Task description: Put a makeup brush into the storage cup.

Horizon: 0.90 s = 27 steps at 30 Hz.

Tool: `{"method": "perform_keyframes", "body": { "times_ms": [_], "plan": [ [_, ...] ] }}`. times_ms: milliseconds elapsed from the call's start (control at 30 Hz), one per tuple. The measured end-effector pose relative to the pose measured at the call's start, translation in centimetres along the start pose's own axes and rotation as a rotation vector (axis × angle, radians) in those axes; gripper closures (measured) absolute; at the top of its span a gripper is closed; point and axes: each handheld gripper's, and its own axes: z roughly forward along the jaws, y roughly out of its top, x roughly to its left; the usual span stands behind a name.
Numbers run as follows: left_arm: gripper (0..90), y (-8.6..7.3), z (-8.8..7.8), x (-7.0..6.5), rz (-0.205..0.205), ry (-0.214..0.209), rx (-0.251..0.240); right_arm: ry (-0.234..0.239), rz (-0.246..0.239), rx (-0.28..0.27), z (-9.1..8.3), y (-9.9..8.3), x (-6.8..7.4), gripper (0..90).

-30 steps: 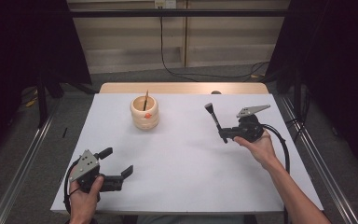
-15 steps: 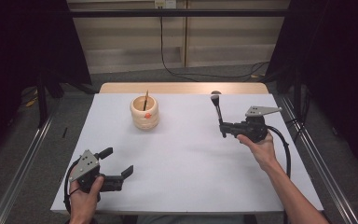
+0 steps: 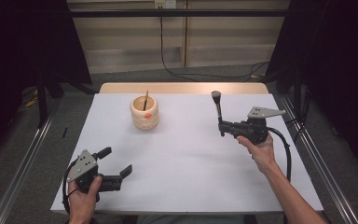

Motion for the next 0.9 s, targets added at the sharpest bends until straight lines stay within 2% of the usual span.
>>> {"method": "perform_keyframes", "body": {
  "times_ms": [600,900],
  "plan": [
    [1.9,0.5,1.1,-0.5,0.017,-0.027,0.008,0.061,-0.026,-0.027,0.4,0.2,2.3,80.1],
    [1.8,1.7,2.8,-1.4,0.036,-0.077,-0.008,0.115,-0.037,-0.013,1.1,0.1,3.7,80.1]
  ]
}}
